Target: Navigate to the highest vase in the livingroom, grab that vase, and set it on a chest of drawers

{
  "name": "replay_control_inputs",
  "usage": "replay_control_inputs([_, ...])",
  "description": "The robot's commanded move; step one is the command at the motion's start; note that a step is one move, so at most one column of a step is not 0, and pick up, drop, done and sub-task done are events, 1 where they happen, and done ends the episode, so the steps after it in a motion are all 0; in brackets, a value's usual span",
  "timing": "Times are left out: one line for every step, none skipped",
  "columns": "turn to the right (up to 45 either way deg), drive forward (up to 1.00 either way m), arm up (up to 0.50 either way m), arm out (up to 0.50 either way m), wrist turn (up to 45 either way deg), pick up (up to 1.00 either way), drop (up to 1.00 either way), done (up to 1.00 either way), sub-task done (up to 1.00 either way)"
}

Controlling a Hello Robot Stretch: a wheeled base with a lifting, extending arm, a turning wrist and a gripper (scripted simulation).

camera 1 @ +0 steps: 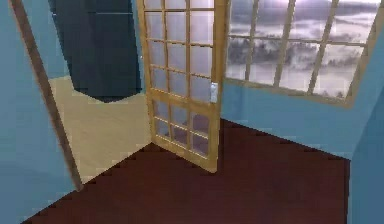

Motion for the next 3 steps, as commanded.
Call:
replay_control_inputs([0.0, 0.35, 0.00, 0.00, 0.0, 0.00, 0.00, 0.00, 0.00])
replay_control_inputs([-24.0, 0.00, 0.00, 0.00, 0.0, 0.00, 0.00, 0.00, 0.00])
replay_control_inputs([0.0, 1.00, 0.00, 0.00, 0.0, 0.00, 0.00, 0.00, 0.00])
